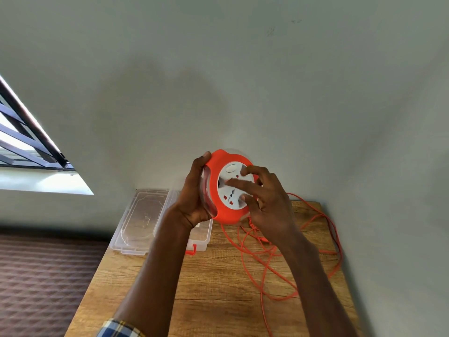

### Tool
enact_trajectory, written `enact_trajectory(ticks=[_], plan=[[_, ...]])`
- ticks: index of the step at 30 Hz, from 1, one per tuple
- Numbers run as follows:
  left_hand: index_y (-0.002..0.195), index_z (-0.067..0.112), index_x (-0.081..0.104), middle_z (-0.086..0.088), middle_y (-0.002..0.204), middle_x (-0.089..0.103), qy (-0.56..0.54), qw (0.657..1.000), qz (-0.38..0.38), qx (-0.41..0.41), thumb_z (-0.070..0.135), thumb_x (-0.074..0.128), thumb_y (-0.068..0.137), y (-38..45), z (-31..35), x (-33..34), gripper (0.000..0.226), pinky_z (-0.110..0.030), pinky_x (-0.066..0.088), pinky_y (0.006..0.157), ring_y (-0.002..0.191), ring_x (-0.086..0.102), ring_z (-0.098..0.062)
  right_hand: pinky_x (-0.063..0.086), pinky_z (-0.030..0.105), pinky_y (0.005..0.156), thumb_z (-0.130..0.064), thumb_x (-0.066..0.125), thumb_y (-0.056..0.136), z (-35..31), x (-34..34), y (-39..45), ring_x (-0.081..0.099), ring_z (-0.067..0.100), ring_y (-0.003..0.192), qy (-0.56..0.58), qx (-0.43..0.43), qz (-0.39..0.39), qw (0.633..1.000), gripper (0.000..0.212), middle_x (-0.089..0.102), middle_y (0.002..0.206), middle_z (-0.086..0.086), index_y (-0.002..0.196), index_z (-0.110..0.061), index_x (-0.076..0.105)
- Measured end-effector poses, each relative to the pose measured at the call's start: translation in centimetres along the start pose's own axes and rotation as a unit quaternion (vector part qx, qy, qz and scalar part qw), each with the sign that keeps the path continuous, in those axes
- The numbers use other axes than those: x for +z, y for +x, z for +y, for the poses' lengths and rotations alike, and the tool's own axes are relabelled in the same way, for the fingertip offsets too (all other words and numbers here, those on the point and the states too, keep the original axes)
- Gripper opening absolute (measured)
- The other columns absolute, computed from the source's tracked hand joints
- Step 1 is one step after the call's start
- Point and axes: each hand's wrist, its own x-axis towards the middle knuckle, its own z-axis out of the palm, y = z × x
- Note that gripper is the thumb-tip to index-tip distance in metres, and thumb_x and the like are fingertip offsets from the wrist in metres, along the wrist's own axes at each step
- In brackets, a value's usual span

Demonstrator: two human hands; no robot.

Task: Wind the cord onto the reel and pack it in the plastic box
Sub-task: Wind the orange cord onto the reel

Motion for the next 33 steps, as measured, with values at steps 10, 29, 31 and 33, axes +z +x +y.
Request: enact_trajectory(ticks=[10, 29, 31, 33], plan=[[0.136, 0.020, 0.072, -0.016, 0.136, 0.072, 0.012, 1.000, 0.016, -0.005, 0.074, 0.062, 0.090, 0.1, -0.1, -0.7, 0.072, -0.053, 0.056, 0.100, 0.120, 0.071, -0.036, 0.048, 0.024, 0.071, -0.036, 0.079, 0.083, -0.4, 0.7, 0.1, 0.049, 0.005, 0.108, -0.018, 0.076, 0.008, 0.997, 0.051, 0.058, 0.112, -0.019, 0.127, -0.055, 0.062], [0.136, 0.019, 0.072, -0.014, 0.130, 0.074, -0.005, 0.999, -0.001, -0.043, 0.074, 0.060, 0.092, -0.3, 0.0, -1.6, 0.072, -0.052, 0.057, 0.098, 0.116, 0.072, -0.034, 0.052, 0.017, 0.080, 0.003, 0.071, 0.087, 0.9, 0.7, -0.4, 0.047, 0.008, 0.125, 0.053, -0.031, -0.046, 0.997, 0.050, 0.046, 0.147, -0.019, 0.113, -0.040, 0.073], [0.135, 0.019, 0.073, -0.014, 0.130, 0.075, -0.008, 0.999, -0.005, -0.041, 0.074, 0.062, 0.091, -0.4, 0.0, -1.7, 0.071, -0.051, 0.059, 0.095, 0.115, 0.073, -0.035, 0.056, 0.022, 0.084, 0.002, 0.072, 0.088, 0.9, 0.7, -0.5, 0.046, 0.010, 0.127, 0.059, -0.028, -0.053, 0.996, 0.052, 0.044, 0.149, -0.020, 0.115, -0.042, 0.073], [0.134, 0.020, 0.074, -0.014, 0.129, 0.075, -0.003, 0.999, -0.006, -0.042, 0.074, 0.064, 0.089, -0.5, 0.1, -1.7, 0.071, -0.051, 0.060, 0.094, 0.114, 0.073, -0.035, 0.055, 0.026, 0.084, -0.001, 0.072, 0.089, 0.8, 0.6, -0.4, 0.045, 0.013, 0.128, 0.042, -0.023, -0.050, 0.998, 0.053, 0.046, 0.150, -0.017, 0.119, -0.045, 0.071]])
